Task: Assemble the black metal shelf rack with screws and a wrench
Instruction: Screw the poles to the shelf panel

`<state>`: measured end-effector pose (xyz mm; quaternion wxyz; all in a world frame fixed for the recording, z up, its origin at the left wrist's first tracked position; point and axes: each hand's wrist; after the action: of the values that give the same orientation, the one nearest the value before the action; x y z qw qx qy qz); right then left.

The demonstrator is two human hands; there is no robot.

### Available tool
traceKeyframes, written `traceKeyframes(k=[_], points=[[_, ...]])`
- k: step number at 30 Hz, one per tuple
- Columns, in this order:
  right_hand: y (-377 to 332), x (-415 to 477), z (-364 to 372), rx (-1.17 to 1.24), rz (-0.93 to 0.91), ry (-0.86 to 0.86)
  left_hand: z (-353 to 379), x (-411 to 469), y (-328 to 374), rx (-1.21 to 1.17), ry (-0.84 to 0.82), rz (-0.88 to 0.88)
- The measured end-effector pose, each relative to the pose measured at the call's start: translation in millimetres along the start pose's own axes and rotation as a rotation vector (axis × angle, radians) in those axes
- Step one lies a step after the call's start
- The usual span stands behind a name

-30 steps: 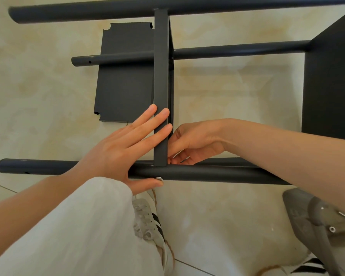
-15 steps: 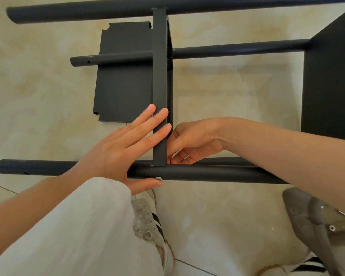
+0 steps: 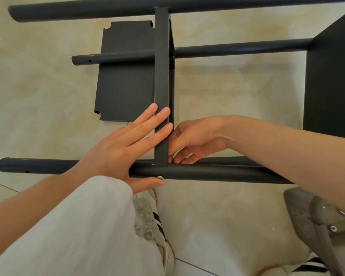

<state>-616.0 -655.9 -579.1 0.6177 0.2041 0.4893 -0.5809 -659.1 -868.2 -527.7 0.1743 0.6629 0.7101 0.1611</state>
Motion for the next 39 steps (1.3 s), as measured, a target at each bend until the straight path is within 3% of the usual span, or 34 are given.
traceKeyframes(k=[16, 39], points=[[-3.6, -6.1, -4.6, -0.103, 0.015, -0.031, -2.4, 1.3, 2.7, -0.003, 0.005, -0.002], [-7.4, -11.5, -0.1, -0.202, -0.002, 0.113, -4.6, 2.2, 4.4, -0.018, 0.004, -0.009]])
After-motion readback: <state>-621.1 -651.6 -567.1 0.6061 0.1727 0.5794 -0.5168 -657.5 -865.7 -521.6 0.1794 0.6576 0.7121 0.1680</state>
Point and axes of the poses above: each hand's wrist, its own x-axis towards the middle knuckle, its own z-axis out of the palm, y = z × x, and after that the axes turned 14 degrees about z, right-handed
